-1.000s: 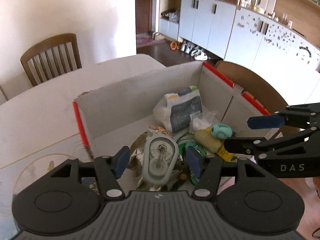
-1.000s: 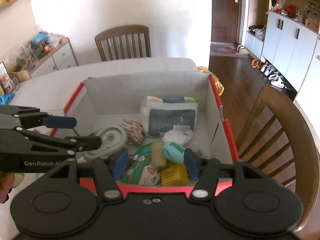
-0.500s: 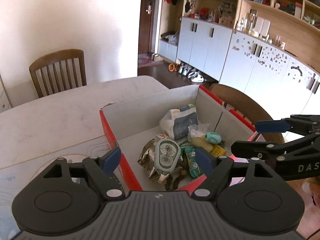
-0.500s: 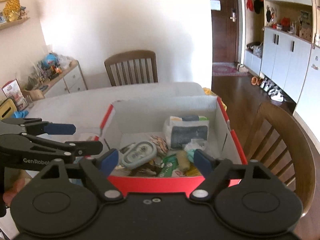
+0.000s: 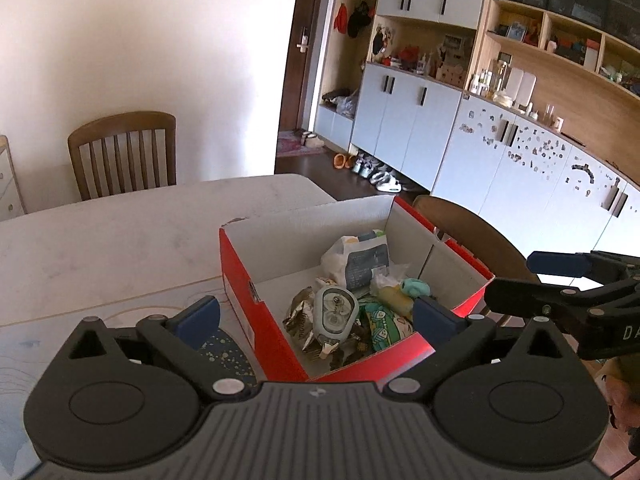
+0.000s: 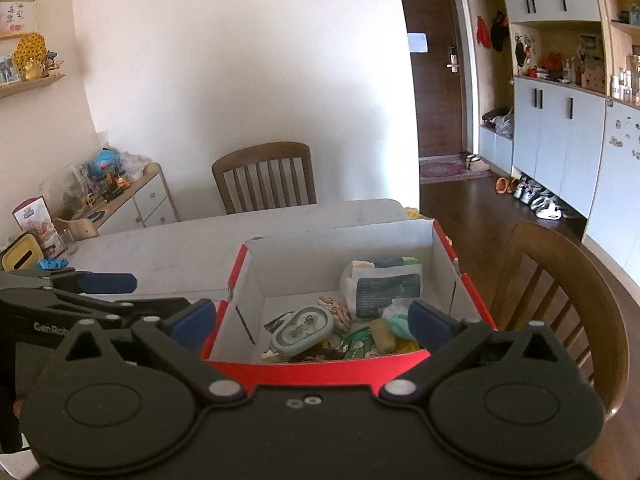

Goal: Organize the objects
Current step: 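Withdraw both open tools up and away from the shoebox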

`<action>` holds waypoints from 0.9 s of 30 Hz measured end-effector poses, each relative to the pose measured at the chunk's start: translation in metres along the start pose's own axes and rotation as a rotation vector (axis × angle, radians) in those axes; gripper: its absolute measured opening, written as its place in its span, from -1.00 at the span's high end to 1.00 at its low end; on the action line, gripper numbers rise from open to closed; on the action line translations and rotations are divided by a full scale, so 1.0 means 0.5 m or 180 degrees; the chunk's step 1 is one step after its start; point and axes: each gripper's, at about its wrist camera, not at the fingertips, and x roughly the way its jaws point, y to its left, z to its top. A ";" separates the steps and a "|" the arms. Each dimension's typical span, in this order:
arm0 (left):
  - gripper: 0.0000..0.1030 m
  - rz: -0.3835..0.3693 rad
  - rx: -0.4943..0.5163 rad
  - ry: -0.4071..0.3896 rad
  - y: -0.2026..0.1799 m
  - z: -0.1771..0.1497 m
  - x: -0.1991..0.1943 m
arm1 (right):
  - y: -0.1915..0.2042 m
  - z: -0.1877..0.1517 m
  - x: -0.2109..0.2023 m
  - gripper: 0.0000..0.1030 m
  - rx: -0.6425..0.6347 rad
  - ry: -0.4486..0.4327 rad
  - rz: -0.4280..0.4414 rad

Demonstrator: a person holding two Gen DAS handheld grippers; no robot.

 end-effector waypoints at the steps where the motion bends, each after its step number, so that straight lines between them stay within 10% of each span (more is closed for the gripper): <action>1: -1.00 -0.0009 -0.0009 -0.0011 0.000 -0.001 -0.005 | 0.003 -0.002 -0.003 -0.98 0.0007 -0.0013 -0.0017; 27: -1.00 -0.0031 -0.0063 -0.0215 -0.007 -0.030 -0.065 | 0.023 -0.021 -0.041 -0.98 0.0182 -0.0093 -0.0118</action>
